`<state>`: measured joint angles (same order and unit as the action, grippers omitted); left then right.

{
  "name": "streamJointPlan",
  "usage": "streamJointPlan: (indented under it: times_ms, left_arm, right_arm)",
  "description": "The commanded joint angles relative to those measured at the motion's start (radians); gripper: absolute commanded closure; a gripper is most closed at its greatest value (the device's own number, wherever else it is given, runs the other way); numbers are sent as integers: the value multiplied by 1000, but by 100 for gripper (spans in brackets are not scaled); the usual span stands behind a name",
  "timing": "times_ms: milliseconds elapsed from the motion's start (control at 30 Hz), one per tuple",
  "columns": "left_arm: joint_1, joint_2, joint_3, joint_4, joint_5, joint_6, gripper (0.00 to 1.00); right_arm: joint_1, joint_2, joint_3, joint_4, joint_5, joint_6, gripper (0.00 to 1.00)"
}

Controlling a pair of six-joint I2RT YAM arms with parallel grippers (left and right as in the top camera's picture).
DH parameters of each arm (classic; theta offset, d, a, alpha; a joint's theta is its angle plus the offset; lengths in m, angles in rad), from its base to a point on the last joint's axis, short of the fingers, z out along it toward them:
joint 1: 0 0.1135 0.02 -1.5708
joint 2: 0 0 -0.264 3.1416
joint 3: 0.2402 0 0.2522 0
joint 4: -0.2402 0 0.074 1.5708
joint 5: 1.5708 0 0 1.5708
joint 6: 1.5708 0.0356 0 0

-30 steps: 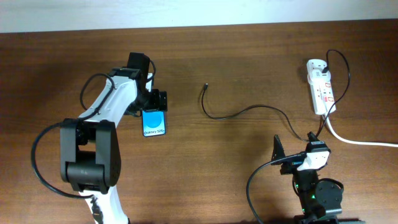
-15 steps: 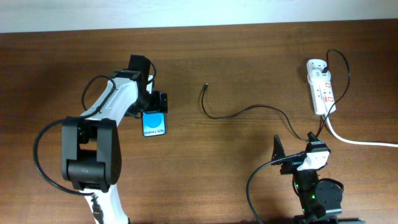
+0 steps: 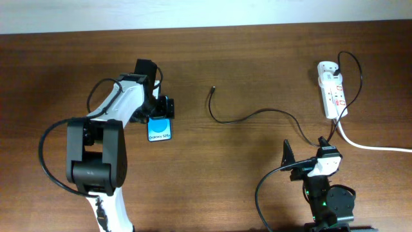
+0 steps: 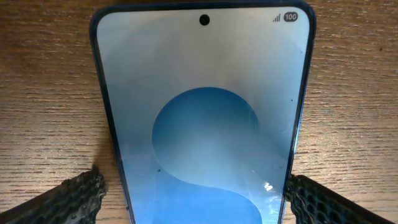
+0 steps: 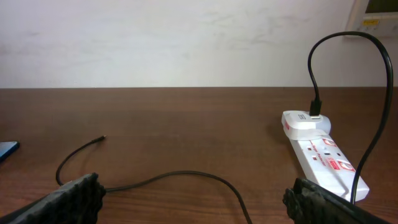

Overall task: Plug charger to phone and switch on socket
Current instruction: 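Lower the left gripper onto the phone and align fingers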

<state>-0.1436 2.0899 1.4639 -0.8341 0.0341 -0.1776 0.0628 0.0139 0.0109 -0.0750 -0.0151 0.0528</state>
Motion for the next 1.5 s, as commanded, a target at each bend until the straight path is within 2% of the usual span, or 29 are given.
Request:
streamJointPlan:
  times_ms: [0,633,1067,1467]
  left_arm:
    - [0,23,-11,11,4,-9,1]
    - [0,23,-11,42,30,-8,1]
    - [0,23,-11,57,38,60,1]
    - [0,32,-11,2,49,59,1]
  right_arm:
    - [9,-10,-5,-5,9,5,2]
    - [9,-11,-5,-5,9,5,2]
    - [9,-11,-5,-5,9,5,2]
    - [9,-10,-5,-5,9,5,2]
